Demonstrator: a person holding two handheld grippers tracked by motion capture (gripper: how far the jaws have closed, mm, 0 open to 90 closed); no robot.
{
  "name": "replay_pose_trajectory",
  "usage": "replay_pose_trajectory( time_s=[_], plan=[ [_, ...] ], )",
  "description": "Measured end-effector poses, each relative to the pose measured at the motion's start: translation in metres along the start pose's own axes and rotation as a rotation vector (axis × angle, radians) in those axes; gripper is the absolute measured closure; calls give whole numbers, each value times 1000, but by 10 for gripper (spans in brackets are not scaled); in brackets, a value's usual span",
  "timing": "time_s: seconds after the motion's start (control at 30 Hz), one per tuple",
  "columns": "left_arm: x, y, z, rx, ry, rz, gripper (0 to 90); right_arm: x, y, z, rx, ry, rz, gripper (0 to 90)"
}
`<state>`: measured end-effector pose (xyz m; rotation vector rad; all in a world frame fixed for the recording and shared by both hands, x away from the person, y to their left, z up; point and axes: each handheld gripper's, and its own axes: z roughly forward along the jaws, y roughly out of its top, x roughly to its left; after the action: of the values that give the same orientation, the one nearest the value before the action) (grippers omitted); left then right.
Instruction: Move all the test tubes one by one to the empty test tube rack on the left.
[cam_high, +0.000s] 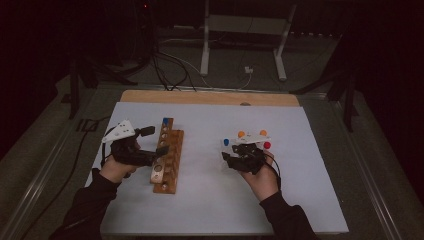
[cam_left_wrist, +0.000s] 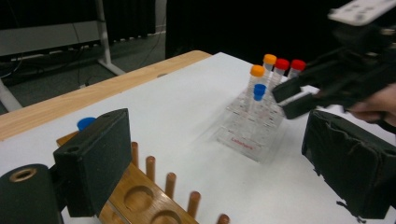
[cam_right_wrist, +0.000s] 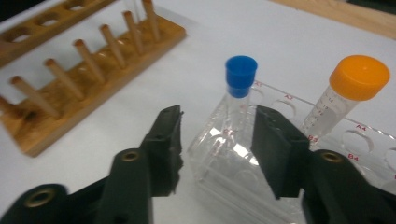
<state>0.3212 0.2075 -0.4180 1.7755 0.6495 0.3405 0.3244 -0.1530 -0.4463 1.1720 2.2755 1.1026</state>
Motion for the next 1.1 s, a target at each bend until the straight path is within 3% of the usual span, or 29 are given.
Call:
replay_pose_trajectory(
  time_s=[0.3,0.63,0.87,1.1],
  plan=[
    [-1,-4,-4,4,5,-7,95,-4,6,18,36,-44,12,646],
    [1,-6,-5,7,6,-17,96,-5,3,28,21,-61,-31,769],
    [0,-1,-5,13,-19,-20,96,-2,9,15,-15,-78,-68,773],
    [-7,10,-5,7,-43,0,97,7,24,-15,-86,-92,-132,773]
  ],
)
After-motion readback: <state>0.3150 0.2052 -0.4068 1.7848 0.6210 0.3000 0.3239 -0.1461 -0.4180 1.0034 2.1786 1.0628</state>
